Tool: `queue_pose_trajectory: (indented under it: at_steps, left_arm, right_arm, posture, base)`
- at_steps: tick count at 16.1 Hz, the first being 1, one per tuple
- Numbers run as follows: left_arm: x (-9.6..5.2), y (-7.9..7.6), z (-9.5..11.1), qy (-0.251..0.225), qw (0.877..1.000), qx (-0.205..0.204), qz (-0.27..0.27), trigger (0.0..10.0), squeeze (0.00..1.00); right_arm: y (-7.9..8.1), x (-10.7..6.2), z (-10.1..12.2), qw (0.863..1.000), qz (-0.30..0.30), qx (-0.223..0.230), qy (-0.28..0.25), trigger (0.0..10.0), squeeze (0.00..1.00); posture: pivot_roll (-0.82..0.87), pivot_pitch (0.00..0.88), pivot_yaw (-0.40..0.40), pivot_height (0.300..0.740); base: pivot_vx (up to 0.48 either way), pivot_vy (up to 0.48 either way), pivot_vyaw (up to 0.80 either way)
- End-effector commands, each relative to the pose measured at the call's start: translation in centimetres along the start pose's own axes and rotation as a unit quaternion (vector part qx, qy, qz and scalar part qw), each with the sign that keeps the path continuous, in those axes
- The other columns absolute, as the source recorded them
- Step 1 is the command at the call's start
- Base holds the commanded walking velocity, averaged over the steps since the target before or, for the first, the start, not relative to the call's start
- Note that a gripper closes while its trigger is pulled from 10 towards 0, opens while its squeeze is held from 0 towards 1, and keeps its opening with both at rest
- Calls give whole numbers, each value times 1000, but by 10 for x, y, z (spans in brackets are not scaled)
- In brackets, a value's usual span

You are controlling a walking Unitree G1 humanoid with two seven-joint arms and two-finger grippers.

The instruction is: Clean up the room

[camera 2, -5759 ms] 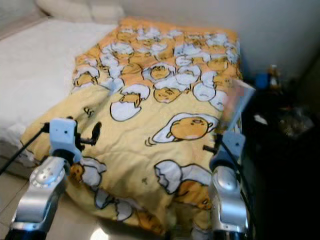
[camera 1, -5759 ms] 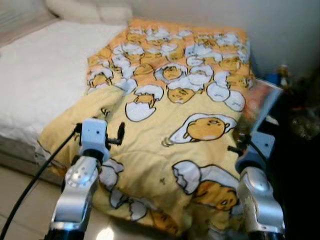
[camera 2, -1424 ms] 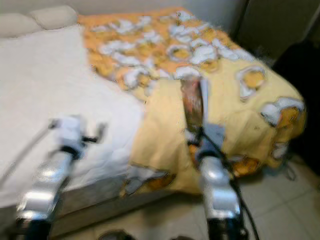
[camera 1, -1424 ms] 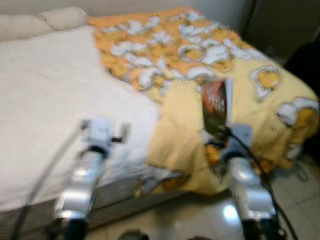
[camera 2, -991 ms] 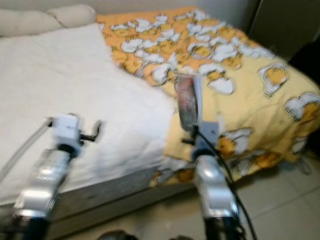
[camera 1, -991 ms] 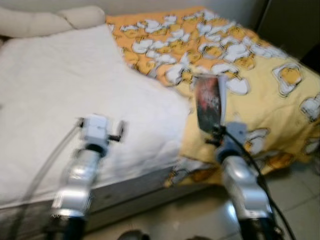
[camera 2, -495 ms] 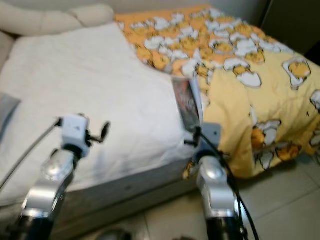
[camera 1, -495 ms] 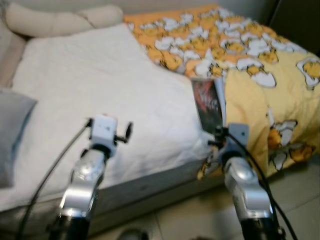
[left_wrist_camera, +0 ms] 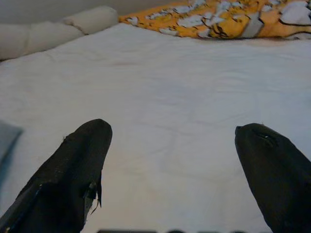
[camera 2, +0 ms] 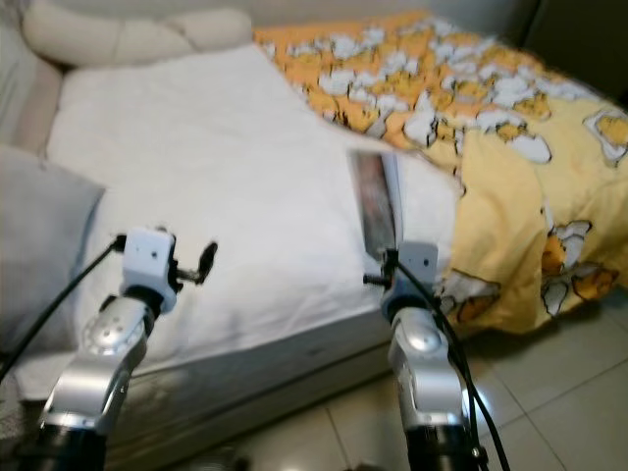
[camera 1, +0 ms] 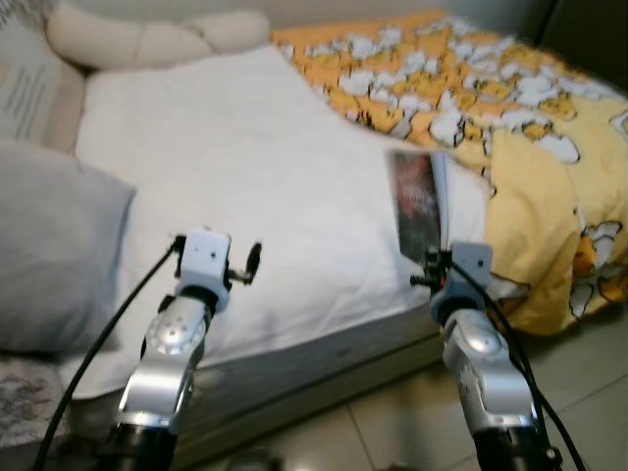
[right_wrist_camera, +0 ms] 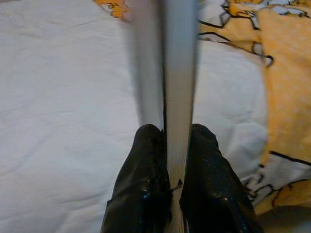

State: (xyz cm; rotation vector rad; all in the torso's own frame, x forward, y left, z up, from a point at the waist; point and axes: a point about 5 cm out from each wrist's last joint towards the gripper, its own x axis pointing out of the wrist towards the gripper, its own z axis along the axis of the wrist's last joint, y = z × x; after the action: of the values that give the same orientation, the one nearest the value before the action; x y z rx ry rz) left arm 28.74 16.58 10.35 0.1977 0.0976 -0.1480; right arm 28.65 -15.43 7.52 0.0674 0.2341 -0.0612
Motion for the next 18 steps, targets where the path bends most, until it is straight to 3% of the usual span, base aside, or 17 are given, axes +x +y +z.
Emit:
queue_pose_trajectory:
  at_steps: [1,5,11,18]
  left_arm:
    - [-2,12,-1,1,1000,8,22,10000,0]
    - [-1,15,6,-30,998,-15,57,10000,0]
    - [-3,8,14,-62,997,-21,33,10000,0]
    - [-2,6,16,-71,997,-27,22,10000,0]
  right_arm:
    - [15,5,15,999,28,4,-32,10000,0]
    - [14,5,17,998,45,2,-34,10000,0]
    - [13,5,15,998,46,2,-32,10000,0]
    - [10,5,14,999,37,-2,-32,10000,0]
  posture:
    - [62,0,-10,740]
    - [54,0,-8,740]
    - [61,0,-19,740]
    - [60,0,-18,740]
  base:
    - [0,446,0]
    - [0,108,0]
    - [0,0,0]
    - [281,0,0]
